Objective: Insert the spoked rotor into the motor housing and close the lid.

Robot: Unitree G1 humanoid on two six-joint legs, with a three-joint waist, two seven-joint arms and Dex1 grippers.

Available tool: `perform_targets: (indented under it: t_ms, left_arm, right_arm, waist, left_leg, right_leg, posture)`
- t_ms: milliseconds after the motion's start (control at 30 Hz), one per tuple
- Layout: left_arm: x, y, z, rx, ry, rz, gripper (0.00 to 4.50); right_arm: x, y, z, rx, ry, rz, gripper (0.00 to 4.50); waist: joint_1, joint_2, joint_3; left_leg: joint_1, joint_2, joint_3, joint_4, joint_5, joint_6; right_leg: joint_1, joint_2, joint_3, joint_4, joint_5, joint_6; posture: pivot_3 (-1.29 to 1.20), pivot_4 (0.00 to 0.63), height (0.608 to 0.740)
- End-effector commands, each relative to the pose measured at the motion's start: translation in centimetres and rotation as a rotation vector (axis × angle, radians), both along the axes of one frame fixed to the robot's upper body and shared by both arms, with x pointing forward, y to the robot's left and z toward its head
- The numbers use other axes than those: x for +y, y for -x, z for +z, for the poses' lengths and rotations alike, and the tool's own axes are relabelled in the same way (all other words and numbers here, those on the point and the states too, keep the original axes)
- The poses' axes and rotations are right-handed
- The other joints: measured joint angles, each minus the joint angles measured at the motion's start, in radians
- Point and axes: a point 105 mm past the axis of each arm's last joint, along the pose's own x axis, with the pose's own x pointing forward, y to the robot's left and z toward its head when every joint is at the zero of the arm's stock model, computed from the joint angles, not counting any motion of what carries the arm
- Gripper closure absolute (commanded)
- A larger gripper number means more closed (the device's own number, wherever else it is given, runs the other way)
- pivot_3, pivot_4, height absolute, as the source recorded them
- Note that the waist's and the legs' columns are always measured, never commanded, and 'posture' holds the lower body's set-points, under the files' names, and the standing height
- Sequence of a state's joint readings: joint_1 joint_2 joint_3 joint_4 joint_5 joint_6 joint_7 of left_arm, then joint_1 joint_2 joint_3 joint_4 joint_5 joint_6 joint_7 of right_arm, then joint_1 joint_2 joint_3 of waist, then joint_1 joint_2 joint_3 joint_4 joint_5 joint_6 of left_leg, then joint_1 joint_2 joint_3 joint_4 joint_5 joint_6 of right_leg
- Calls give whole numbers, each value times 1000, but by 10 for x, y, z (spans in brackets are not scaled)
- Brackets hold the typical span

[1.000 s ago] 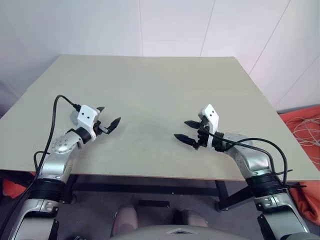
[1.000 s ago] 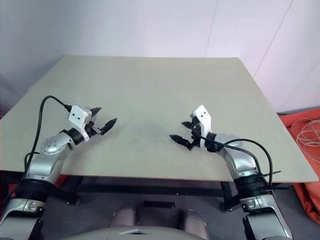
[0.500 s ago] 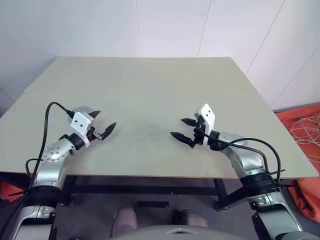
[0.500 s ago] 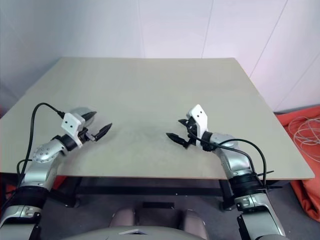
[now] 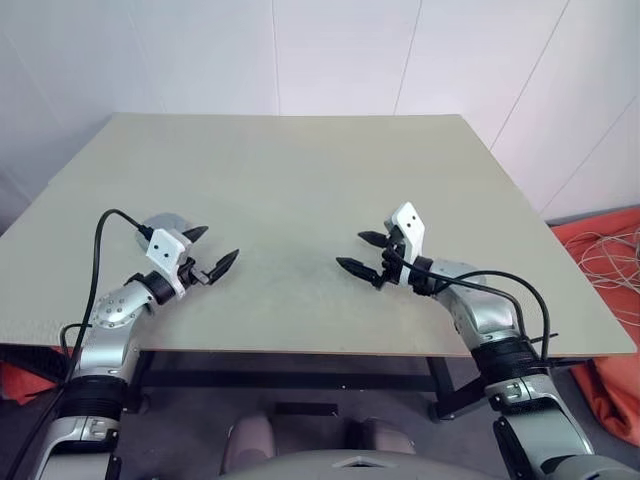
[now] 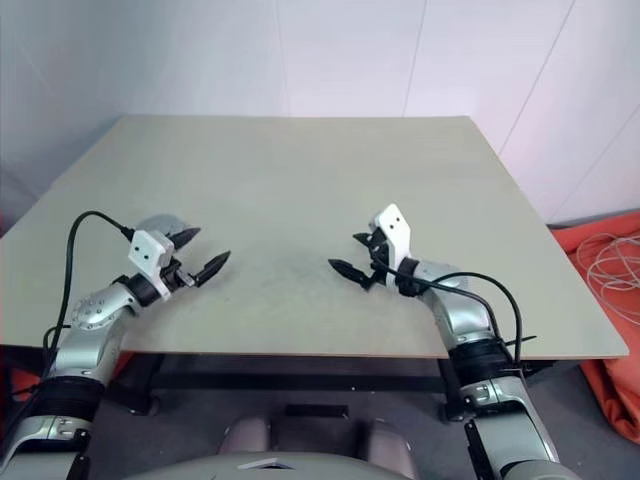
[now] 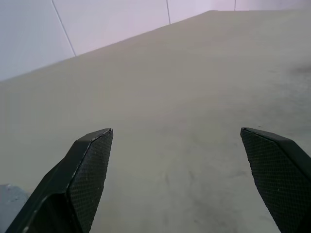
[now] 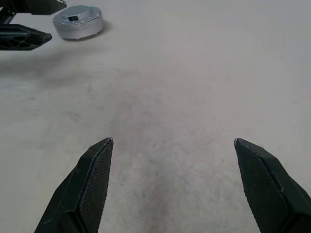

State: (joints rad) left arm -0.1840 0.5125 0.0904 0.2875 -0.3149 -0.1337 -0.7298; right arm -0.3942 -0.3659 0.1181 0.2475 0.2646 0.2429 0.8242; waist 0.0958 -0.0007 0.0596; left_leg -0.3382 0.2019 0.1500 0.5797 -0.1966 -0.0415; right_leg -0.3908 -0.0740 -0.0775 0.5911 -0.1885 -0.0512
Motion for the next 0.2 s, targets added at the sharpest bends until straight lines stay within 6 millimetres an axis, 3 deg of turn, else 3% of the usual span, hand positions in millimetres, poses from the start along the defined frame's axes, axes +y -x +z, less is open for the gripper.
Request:
perform_targets:
  t_ms: [33,100,200]
  left_arm:
    - [0,-3,8,17,9,-9,49]
    - [1,-3,-1,103,0,-1,49]
    - [-1,-6,-4,97,-64,-2,49]
  right_arm:
    - [-2,-7,16,-70,-15,-9,0]
    - [-4,-8,17,-74,-19,-18,0]
    - [-5,-10,16,-77,-20,-27,0]
  waist:
    - [0,0,0]
    - [-1,0,0]
    - [-1,0,0]
  left_leg:
    - [0,0,0,0,0,0]
    - [0,0,0,0,0,0]
    - [0,0,0,0,0,0]
  right_leg:
    - [0,0,0,0,0,0]
    - [0,0,0,0,0,0]
    - [0,0,0,0,0,0]
  posture:
    - [0,0,740]
    - [0,0,740]
    - [0,0,740]
